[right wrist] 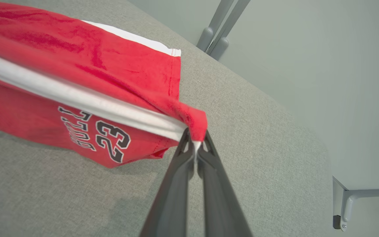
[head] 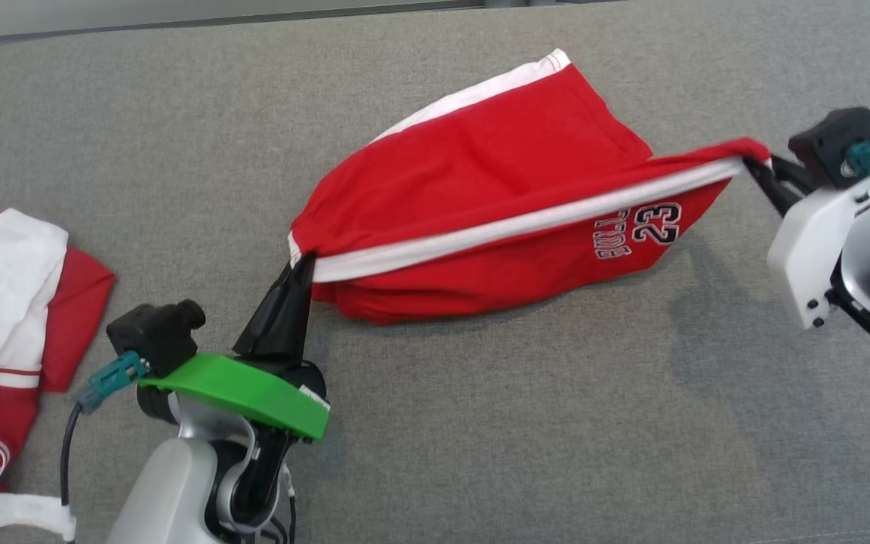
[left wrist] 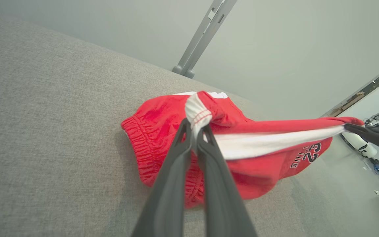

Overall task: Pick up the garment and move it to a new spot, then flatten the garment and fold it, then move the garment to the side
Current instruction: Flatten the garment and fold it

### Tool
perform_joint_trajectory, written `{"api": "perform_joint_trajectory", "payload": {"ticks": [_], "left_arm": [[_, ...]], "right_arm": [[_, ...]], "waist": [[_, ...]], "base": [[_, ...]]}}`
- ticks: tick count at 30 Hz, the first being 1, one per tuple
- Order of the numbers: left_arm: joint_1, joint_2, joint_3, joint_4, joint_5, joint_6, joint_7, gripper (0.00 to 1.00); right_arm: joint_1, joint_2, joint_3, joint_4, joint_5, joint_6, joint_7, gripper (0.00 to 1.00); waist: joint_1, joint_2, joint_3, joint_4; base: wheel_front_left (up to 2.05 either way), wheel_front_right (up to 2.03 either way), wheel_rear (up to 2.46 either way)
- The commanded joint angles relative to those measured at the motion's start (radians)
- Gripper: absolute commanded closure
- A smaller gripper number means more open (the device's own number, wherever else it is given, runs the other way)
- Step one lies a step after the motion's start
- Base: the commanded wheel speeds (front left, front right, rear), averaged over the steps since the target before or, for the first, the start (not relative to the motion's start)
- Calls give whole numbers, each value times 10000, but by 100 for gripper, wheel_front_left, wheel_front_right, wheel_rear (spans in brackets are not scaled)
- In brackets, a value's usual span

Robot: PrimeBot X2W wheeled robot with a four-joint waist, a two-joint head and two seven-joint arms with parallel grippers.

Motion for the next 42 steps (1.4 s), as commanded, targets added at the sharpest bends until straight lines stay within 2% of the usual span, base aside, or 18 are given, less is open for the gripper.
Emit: {"api": "perform_joint_trajectory", "payload": {"ticks": [1,10,19,25,26,27,28,29,35,42], "left_arm": [[-457,-9,48,213,86,-58,6,100],[-2607,-541,-229,1389,111,-247,-82,100],[-4226,-888,-535,2446,-162,78,-33,100],[-4745,-953,-813,2802,-352,245,20,100],[-4802,-962,-874,2900,-403,310,81,96],[-4873,-972,-924,2967,-430,341,90,53],[-4949,-976,-944,3026,-450,373,25,0],[-5011,-979,-991,3099,-502,401,-1,0],[-5148,-996,-1044,3514,-855,551,-321,0],[-4772,-895,-759,3675,-822,669,-1283,0]], "right_arm": [[-621,-158,194,409,52,-39,-18,100],[-3606,-486,1411,2335,382,-33,269,100],[-5787,-462,2622,4023,690,-32,284,100],[-6485,-288,3063,4950,788,-32,71,100],[-6593,-216,3167,5120,837,-32,56,100],[-6688,-156,3238,5299,852,-32,15,100],[-6759,-102,3318,5446,900,-32,-45,56],[-6817,-47,3393,5577,958,-32,-71,0],[-7055,94,3618,6087,1116,-32,-778,0],[-6528,257,3125,6406,917,-30,-1686,0]], "waist": [[0,0,700,499],[0,0,1744,1223],[0,0,2459,1694],[0,0,2589,1891],[0,0,2602,1915],[0,0,2616,1936],[0,0,2626,1957],[0,0,2630,1977],[0,0,2453,2024],[0,0,1867,1880]], "base": [[0,0,0],[0,0,0],[0,0,0],[0,0,0],[0,0,0],[0,0,0],[0,0,0],[0,0,0],[0,0,0],[0,0,0]]}}
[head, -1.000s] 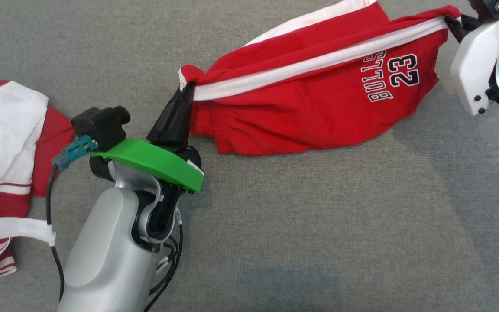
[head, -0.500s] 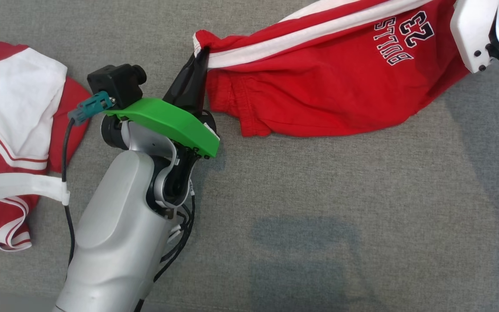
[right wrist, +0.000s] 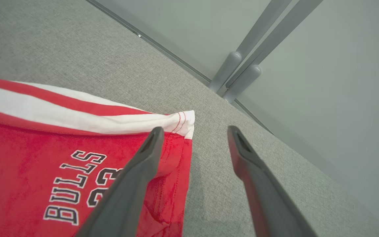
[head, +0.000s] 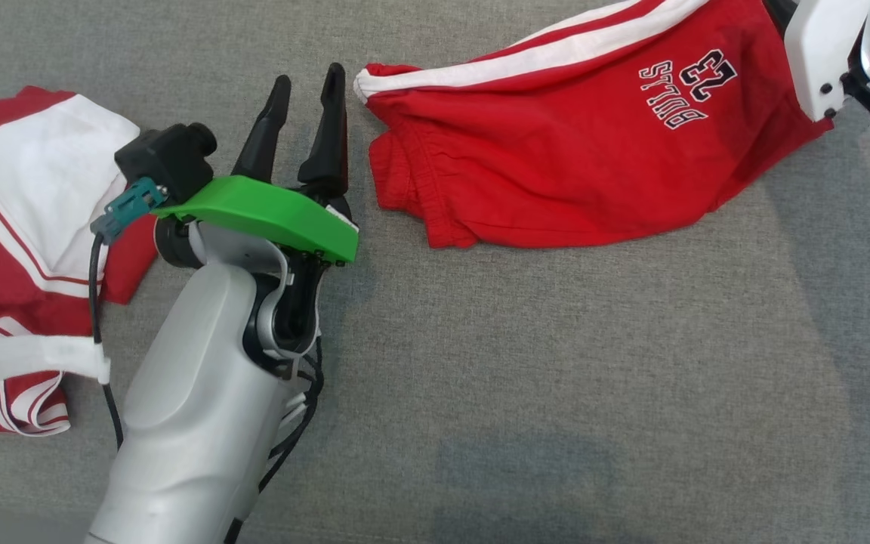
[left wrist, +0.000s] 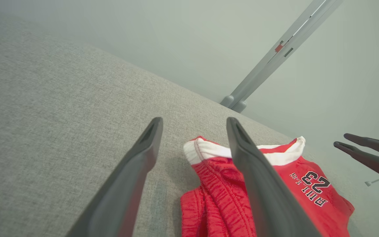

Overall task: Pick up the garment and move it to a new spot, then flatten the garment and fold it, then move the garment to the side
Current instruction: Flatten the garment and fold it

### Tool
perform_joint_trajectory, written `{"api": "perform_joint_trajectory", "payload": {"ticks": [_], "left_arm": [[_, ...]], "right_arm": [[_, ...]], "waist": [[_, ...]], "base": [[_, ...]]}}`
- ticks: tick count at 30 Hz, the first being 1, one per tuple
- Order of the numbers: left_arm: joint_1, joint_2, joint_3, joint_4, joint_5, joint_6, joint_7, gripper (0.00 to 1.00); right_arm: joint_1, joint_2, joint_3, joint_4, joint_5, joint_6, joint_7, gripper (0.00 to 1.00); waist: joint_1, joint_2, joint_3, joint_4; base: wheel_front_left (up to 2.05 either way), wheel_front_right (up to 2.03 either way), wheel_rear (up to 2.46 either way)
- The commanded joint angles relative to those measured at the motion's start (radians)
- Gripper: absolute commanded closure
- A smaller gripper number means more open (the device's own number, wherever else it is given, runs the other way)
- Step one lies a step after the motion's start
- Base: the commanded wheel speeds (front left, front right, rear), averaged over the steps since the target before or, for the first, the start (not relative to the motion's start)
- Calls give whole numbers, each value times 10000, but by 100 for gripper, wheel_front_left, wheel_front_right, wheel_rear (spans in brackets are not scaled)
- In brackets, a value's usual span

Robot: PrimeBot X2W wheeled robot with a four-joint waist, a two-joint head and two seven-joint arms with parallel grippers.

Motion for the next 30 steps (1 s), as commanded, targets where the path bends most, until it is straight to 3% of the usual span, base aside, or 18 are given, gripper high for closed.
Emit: {"api": "perform_joint_trajectory", "payload": {"ticks": [1,4,10,16,23,30], "left_arm": [[215,180,24,-37,175,52,-214,0],[665,356,145,-330,675,303,-820,0],[2088,826,426,-1628,2601,1408,-1163,0],[3953,682,1011,-3114,4226,2018,-1163,0],[5545,482,1211,-3823,5383,1848,-1164,0],[6102,247,1262,-3994,5669,1561,-1164,0]], "right_arm": [[299,-45,-47,-67,-89,-19,-156,0],[852,-112,-237,-340,-210,-19,-578,0],[2342,38,-1028,-1073,-773,-19,-1156,0],[3953,468,-2129,-1646,-1332,-19,-1673,0],[5394,1254,-3335,-1587,-1828,-19,-2119,0],[5555,1804,-4115,-1018,-2164,-19,-2236,0]], "waist": [[-1,0,-290,-100],[-1,0,-606,-175],[-1,0,-1138,-340],[-1,0,-1582,-447],[-1,0,-1814,-456],[-1,0,-1654,-239]], "base": [[0,0,0],[0,0,0],[0,0,0],[0,0,0],[0,0,0],[0,0,0]]}}
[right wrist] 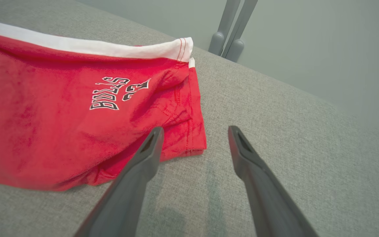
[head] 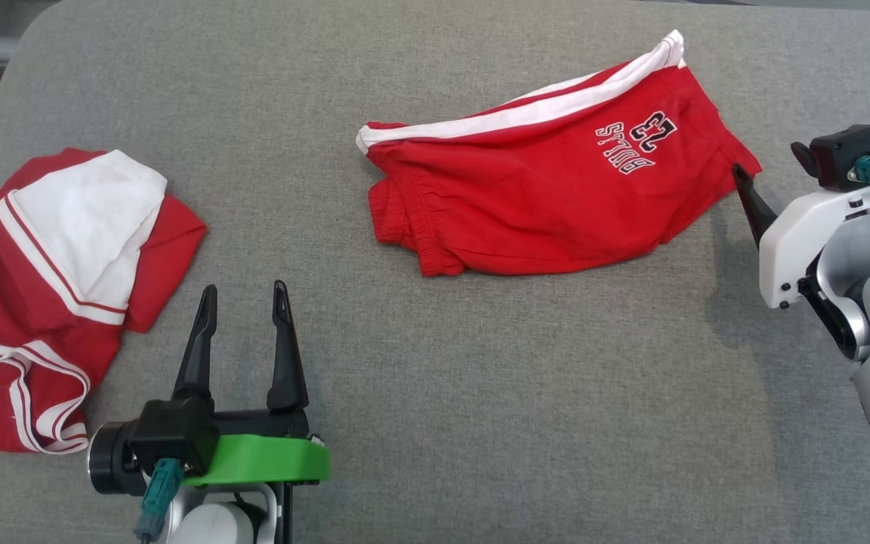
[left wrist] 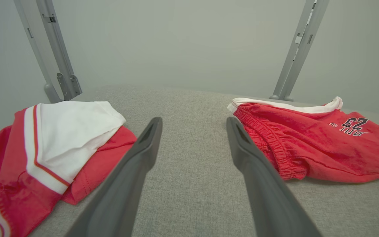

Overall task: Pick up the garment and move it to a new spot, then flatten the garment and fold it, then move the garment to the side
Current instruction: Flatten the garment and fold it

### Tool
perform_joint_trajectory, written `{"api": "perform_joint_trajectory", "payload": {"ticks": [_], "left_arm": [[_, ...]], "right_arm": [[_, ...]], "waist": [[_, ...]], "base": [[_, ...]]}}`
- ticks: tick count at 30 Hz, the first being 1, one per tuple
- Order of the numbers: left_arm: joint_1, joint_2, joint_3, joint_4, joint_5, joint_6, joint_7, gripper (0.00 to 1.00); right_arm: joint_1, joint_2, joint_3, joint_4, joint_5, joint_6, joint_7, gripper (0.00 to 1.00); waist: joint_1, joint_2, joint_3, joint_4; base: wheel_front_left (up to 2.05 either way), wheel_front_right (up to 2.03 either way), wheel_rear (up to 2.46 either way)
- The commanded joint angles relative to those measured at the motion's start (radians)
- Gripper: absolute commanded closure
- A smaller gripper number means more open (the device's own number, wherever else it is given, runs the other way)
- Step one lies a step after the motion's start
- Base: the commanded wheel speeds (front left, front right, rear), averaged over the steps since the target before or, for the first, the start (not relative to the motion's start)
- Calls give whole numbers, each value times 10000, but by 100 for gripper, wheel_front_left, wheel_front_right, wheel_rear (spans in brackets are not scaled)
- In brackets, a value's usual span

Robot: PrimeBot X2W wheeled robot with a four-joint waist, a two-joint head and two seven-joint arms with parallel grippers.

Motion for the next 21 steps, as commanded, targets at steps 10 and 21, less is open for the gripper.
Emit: {"api": "perform_joint_trajectory", "payload": {"ticks": [10,21], "left_arm": [[-143,-220,-3,67,122,-460,-6,0],[-333,-281,-167,202,-43,-529,-8,0]], "right_arm": [[-900,570,-824,1041,-627,-19,143,0],[-1585,851,-1051,2016,-1108,-19,671,8]], "waist": [[1,0,507,572],[1,0,935,879]], "base": [[0,0,0],[0,0,0]]}}
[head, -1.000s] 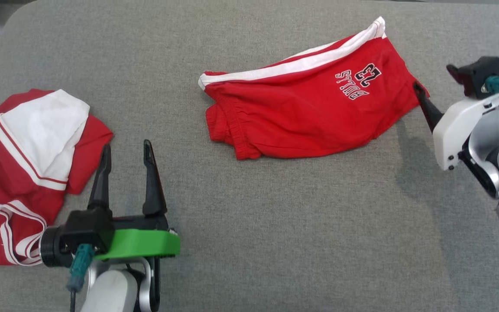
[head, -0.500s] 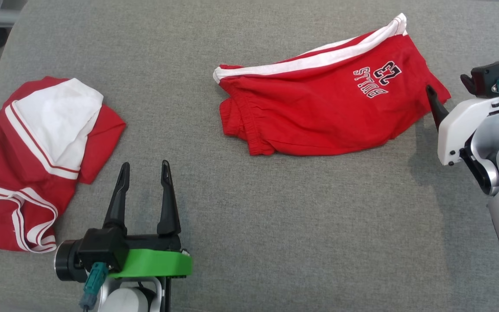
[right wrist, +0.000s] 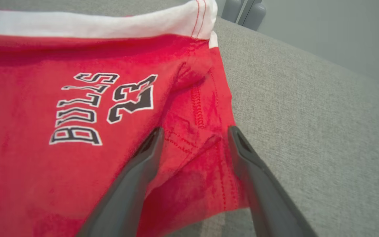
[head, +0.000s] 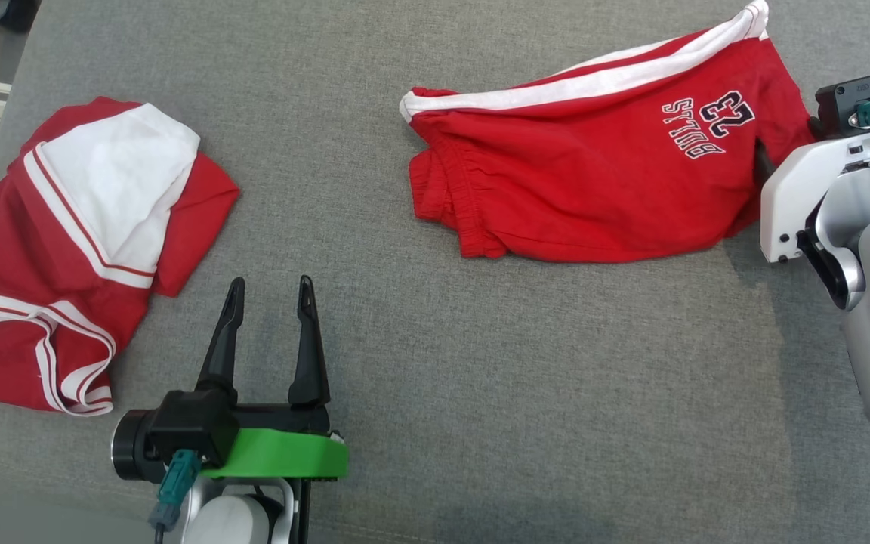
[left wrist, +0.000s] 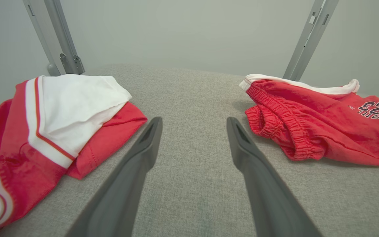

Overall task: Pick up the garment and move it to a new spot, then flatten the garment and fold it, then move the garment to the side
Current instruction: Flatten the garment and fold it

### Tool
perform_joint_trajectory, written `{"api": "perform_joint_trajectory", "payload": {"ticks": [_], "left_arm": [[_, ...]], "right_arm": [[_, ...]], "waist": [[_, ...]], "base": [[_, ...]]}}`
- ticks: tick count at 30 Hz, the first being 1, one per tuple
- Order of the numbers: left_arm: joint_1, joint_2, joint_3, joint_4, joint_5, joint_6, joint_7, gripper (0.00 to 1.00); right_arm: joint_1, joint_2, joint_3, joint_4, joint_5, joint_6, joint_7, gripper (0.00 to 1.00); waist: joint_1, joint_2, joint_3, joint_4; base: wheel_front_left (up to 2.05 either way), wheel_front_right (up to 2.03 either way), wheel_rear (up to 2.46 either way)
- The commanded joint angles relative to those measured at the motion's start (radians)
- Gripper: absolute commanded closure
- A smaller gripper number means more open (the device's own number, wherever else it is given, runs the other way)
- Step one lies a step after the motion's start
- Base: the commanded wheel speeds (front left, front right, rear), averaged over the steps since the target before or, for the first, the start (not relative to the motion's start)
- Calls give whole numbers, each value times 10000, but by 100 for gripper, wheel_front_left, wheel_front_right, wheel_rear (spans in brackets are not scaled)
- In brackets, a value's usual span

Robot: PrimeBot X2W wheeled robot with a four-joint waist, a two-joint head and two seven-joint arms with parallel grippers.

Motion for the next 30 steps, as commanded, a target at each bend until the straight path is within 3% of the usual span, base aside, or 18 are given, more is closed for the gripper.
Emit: {"api": "perform_joint_trajectory", "payload": {"ticks": [1,4,5,6,7,9,27,28,29,30], "left_arm": [[-175,-8,-20,8,-86,-1,-5,0],[-198,-9,-93,2,-170,77,-5,0],[-200,-10,-109,4,-188,95,-6,0],[-202,-9,-109,6,-188,115,-5,0],[-201,-9,-106,11,-179,127,-5,0],[-199,-10,-83,33,-170,138,-5,0],[-215,-6,-187,259,-227,41,-7,0],[-210,-6,-188,270,-224,41,-5,0],[-205,-6,-187,284,-220,36,-5,0],[-209,-6,-187,291,-214,26,-5,0]], "right_arm": [[-23,0,-78,99,-107,-19,38,16],[241,-12,-183,189,-98,-19,80,47],[322,-24,-201,199,-85,-19,55,53],[375,-23,-226,195,-64,-19,11,72],[439,-18,-253,184,-46,-19,-17,84],[600,38,-339,126,18,-19,-95,100],[1745,216,-910,-854,-24,-19,-165,100],[1773,242,-963,-895,-37,-19,-200,42],[1788,272,-1032,-939,-51,-19,-246,0],[1799,299,-1086,-1002,-60,-19,-340,0]], "waist": [[0,0,70,63],[0,0,72,72],[0,0,67,60],[0,0,61,40],[0,0,54,15],[0,0,30,-49],[0,0,-207,-419],[0,0,-217,-430],[0,0,-223,-440],[0,0,-222,-450]], "base": [[0,0,0],[0,0,0],[0,0,0],[0,0,0],[0,0,0],[0,0,0],[0,0,0],[0,0,0],[0,0,0],[0,0,0]]}}
